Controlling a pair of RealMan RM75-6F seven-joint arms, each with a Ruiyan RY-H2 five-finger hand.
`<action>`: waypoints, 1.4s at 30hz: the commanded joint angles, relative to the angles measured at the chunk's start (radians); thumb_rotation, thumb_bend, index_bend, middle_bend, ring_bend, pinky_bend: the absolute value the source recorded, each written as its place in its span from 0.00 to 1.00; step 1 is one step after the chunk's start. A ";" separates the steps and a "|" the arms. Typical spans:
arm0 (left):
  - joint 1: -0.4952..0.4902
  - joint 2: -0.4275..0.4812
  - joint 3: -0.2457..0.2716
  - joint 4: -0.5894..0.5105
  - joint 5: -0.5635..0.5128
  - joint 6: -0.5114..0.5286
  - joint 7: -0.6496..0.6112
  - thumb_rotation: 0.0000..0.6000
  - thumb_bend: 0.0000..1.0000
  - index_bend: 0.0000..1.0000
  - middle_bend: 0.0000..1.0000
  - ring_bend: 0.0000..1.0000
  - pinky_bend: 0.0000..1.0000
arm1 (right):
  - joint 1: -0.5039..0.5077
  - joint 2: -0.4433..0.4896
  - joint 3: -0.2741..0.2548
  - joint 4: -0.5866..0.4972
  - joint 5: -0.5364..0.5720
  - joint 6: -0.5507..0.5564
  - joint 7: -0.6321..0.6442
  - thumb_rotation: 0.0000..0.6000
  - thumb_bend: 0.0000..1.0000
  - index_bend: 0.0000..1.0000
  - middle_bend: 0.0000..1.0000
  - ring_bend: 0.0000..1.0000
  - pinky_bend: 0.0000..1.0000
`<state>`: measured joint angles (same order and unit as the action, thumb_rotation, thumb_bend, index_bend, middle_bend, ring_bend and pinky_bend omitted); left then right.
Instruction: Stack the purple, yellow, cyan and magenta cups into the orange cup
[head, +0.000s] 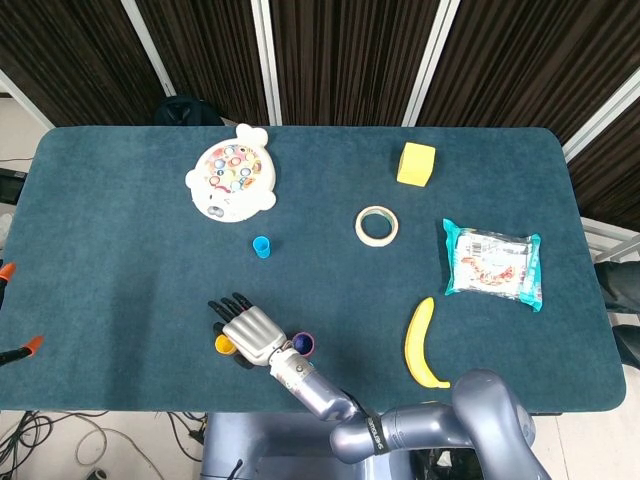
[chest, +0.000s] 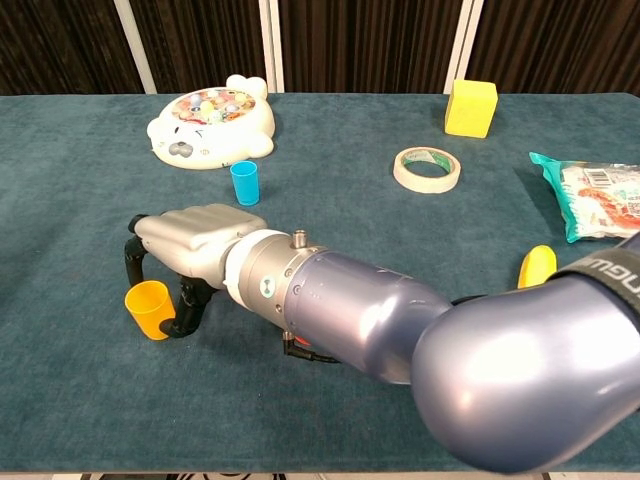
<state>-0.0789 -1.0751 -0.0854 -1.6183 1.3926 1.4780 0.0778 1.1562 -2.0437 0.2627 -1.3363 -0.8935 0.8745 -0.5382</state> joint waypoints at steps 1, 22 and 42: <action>0.000 0.000 0.000 0.001 0.000 -0.001 0.000 1.00 0.00 0.00 0.00 0.00 0.05 | -0.001 -0.002 0.001 0.005 -0.002 -0.003 -0.001 1.00 0.40 0.37 0.00 0.01 0.02; 0.000 0.001 -0.001 0.002 0.000 0.002 -0.003 1.00 0.00 0.00 0.00 0.00 0.05 | -0.022 0.042 0.034 -0.060 0.010 0.003 -0.003 1.00 0.40 0.47 0.00 0.01 0.04; 0.004 -0.003 0.002 -0.004 0.007 0.012 0.013 1.00 0.00 0.00 0.00 0.00 0.05 | -0.154 0.400 -0.024 -0.446 -0.008 0.082 -0.016 1.00 0.40 0.47 0.00 0.01 0.04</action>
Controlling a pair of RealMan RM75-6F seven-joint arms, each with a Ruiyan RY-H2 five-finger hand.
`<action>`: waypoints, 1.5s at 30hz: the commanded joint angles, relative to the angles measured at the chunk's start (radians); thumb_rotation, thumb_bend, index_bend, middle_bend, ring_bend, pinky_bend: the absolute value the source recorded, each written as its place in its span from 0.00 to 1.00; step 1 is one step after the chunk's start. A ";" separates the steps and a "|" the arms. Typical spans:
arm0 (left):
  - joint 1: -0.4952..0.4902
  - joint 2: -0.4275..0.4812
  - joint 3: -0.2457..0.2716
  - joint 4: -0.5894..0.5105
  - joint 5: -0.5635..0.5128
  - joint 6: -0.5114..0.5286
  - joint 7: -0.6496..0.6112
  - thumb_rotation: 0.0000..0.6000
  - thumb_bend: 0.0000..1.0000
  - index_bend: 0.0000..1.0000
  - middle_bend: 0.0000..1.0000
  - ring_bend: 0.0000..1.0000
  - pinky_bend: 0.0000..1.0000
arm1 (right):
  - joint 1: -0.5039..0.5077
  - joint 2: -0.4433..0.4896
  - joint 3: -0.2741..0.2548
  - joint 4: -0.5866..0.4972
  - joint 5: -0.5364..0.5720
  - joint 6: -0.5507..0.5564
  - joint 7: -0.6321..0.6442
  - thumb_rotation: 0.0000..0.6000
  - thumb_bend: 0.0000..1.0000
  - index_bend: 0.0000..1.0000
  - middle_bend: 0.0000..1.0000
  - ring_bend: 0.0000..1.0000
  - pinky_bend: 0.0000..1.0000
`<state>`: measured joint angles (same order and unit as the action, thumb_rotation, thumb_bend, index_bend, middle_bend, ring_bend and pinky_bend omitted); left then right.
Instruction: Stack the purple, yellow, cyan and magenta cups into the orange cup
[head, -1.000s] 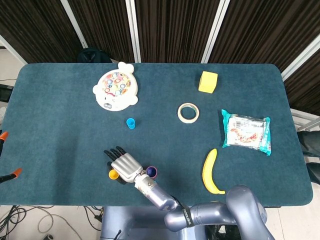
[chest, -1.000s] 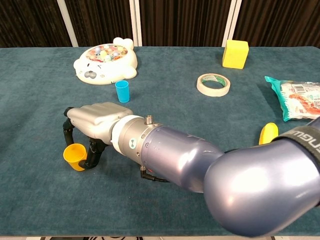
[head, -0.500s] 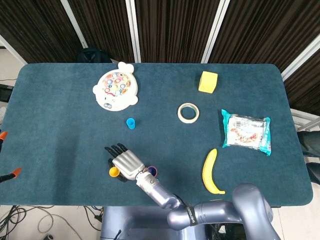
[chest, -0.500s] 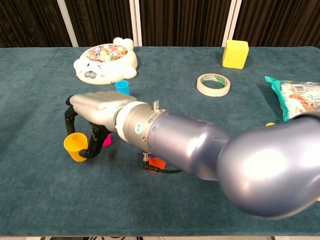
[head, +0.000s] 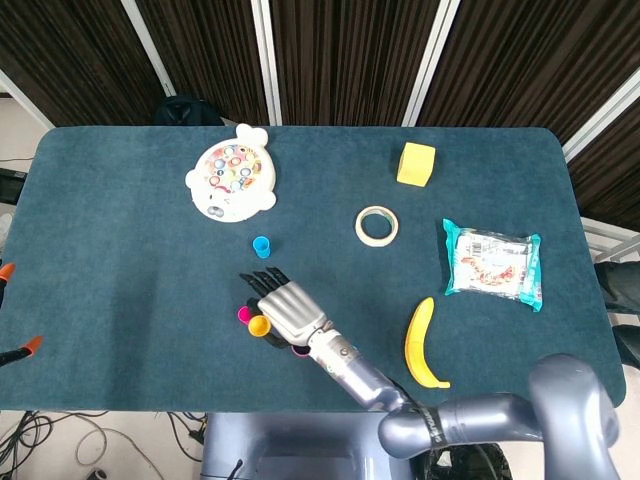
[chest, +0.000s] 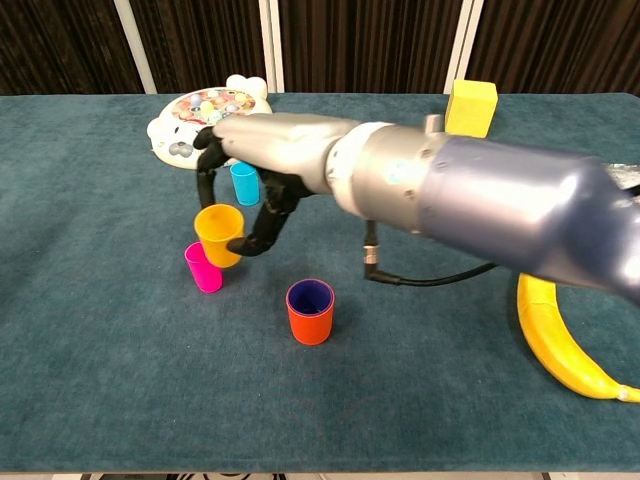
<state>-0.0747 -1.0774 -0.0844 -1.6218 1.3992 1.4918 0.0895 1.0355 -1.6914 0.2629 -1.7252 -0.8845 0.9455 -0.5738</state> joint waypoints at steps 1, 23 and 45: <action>-0.001 -0.001 0.001 -0.001 0.001 -0.002 0.002 1.00 0.00 0.00 0.00 0.00 0.05 | -0.038 0.056 -0.029 -0.067 -0.022 0.012 0.023 1.00 0.40 0.47 0.00 0.01 0.04; -0.002 -0.006 0.002 0.000 0.000 -0.002 0.015 1.00 0.00 0.00 0.00 0.00 0.05 | -0.116 0.142 -0.128 -0.129 -0.134 0.009 0.117 1.00 0.41 0.47 0.00 0.01 0.04; -0.002 -0.011 0.005 0.000 0.006 0.000 0.027 1.00 0.00 0.00 0.00 0.00 0.05 | -0.141 0.148 -0.161 -0.092 -0.153 -0.017 0.159 1.00 0.41 0.47 0.00 0.01 0.04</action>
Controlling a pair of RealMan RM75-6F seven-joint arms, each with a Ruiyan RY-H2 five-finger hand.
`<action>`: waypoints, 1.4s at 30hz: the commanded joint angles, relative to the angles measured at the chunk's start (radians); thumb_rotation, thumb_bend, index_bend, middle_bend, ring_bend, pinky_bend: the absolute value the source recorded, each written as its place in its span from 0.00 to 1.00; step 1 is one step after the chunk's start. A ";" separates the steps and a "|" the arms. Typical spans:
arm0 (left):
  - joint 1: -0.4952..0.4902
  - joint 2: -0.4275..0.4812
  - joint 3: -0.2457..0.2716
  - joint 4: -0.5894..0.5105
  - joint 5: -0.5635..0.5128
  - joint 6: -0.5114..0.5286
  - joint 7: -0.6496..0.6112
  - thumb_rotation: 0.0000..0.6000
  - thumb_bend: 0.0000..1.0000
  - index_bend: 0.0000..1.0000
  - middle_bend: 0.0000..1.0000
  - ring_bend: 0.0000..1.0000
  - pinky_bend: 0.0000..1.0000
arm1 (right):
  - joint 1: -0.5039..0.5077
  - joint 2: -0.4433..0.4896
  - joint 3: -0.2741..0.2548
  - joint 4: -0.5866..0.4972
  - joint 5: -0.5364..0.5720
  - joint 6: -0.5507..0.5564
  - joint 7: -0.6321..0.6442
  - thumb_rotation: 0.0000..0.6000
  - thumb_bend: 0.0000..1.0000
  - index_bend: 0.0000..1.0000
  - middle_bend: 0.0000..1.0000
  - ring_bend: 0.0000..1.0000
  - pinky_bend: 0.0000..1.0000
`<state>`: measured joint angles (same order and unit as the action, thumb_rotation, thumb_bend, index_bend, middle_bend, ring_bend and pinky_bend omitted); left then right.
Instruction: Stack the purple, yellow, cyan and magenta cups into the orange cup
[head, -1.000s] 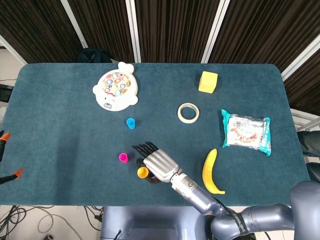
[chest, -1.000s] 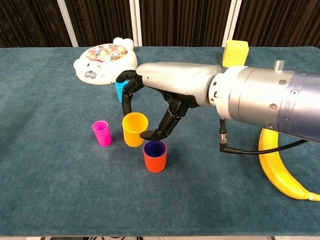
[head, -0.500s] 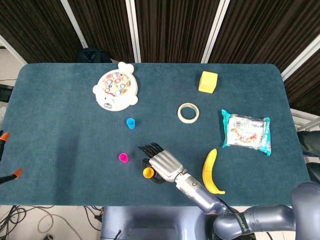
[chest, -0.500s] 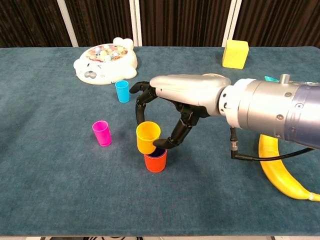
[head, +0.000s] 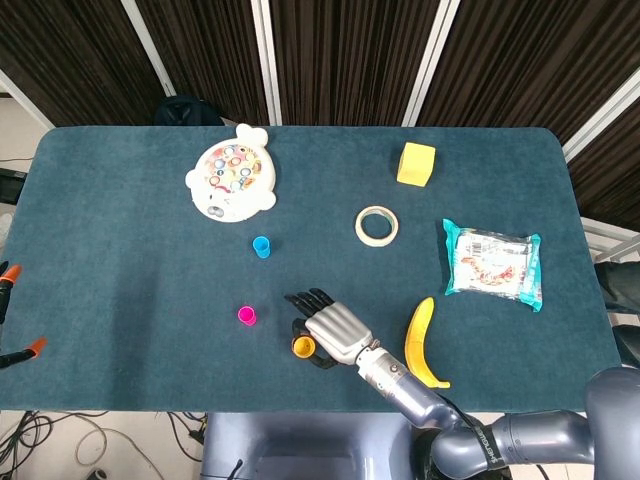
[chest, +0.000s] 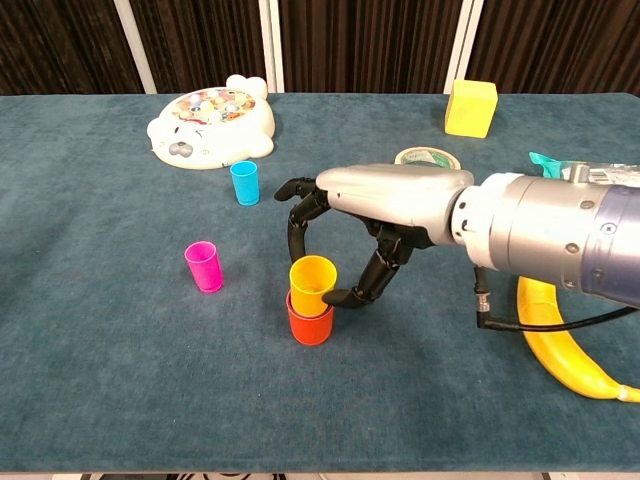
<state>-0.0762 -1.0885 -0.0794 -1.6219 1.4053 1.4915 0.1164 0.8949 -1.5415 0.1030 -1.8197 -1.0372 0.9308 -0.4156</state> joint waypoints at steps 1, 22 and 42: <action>0.000 0.000 0.000 0.000 0.000 0.000 0.000 1.00 0.00 0.00 0.00 0.00 0.05 | -0.001 -0.004 -0.002 0.005 -0.001 -0.003 0.002 1.00 0.41 0.47 0.00 0.01 0.04; 0.000 0.002 -0.002 0.000 -0.002 0.000 -0.005 1.00 0.00 0.00 0.00 0.00 0.05 | 0.011 -0.021 0.008 0.045 0.066 -0.026 -0.017 1.00 0.41 0.15 0.00 0.01 0.04; -0.004 -0.004 -0.013 0.012 -0.029 -0.011 -0.001 1.00 0.00 0.00 0.00 0.00 0.05 | 0.146 -0.075 0.204 0.342 0.371 -0.049 -0.080 1.00 0.41 0.15 0.00 0.01 0.04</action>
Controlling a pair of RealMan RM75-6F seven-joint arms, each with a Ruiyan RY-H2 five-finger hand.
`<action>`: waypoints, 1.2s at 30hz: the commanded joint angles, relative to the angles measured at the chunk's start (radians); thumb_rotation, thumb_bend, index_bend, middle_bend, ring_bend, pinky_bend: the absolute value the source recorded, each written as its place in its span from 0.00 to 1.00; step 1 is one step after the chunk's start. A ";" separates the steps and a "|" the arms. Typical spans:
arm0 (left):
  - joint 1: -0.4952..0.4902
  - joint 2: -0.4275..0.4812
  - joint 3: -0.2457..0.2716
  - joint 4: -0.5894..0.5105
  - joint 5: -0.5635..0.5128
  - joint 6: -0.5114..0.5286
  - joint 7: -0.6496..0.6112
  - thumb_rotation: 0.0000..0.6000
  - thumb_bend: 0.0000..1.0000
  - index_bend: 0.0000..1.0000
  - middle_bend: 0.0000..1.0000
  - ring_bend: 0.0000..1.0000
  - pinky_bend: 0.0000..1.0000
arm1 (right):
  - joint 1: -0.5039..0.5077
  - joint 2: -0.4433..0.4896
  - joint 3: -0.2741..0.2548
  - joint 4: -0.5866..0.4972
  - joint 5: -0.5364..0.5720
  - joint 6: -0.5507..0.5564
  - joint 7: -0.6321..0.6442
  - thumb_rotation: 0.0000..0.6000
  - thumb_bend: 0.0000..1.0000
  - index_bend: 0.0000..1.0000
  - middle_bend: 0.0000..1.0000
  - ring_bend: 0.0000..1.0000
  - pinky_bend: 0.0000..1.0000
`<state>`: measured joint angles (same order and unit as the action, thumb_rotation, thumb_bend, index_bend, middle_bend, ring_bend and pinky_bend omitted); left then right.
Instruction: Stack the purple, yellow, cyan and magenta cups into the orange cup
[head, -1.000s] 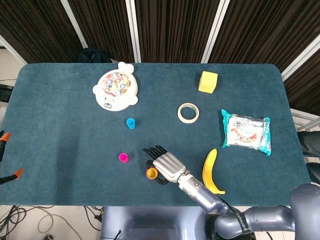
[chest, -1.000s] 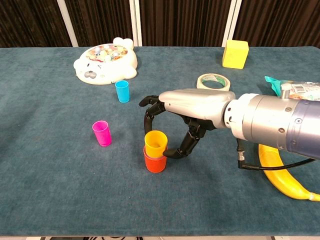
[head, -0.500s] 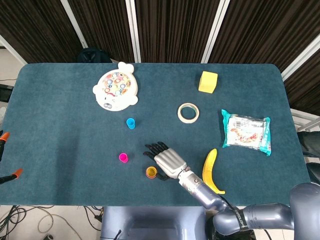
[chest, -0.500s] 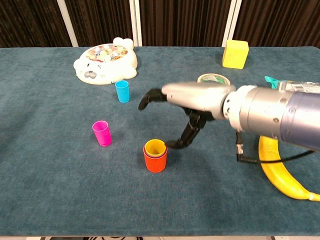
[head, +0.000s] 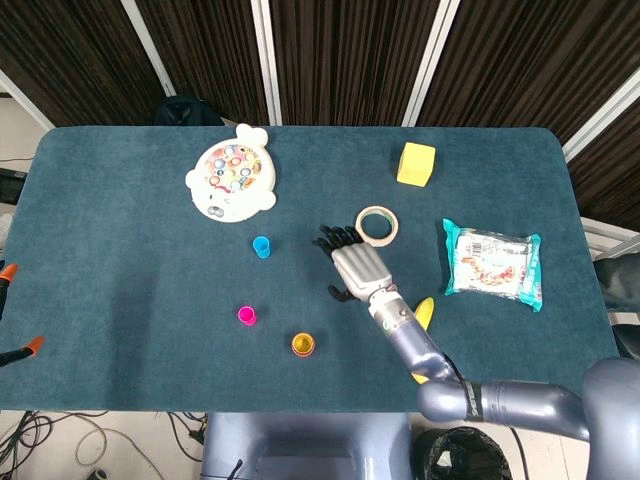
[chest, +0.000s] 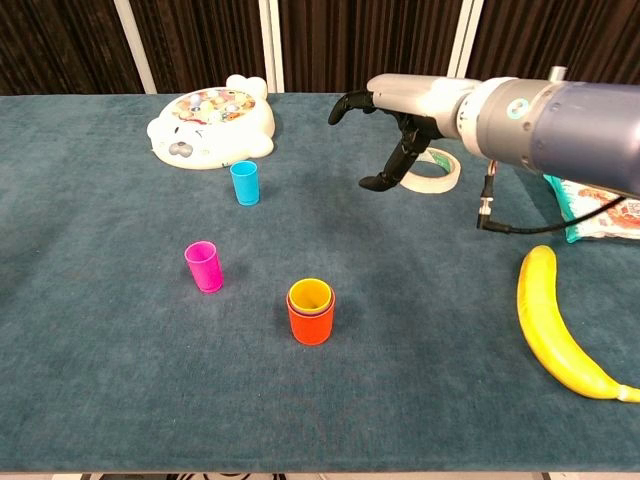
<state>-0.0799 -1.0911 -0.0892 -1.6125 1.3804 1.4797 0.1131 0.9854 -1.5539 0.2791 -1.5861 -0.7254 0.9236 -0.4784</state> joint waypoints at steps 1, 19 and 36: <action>0.000 -0.001 -0.004 0.004 -0.006 0.002 0.003 1.00 0.00 0.00 0.00 0.00 0.05 | 0.065 -0.078 0.031 0.131 0.065 -0.047 -0.017 1.00 0.41 0.15 0.00 0.01 0.04; -0.004 0.007 -0.013 0.018 -0.029 -0.016 -0.023 1.00 0.00 0.00 0.00 0.00 0.05 | 0.224 -0.345 0.108 0.502 0.130 -0.135 0.017 1.00 0.41 0.15 0.00 0.01 0.04; -0.006 0.014 -0.013 0.020 -0.026 -0.023 -0.045 1.00 0.00 0.00 0.00 0.00 0.05 | 0.304 -0.485 0.170 0.722 0.181 -0.179 0.023 1.00 0.41 0.20 0.00 0.01 0.04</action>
<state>-0.0858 -1.0771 -0.1019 -1.5923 1.3541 1.4571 0.0676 1.2825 -2.0287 0.4433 -0.8772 -0.5486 0.7505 -0.4560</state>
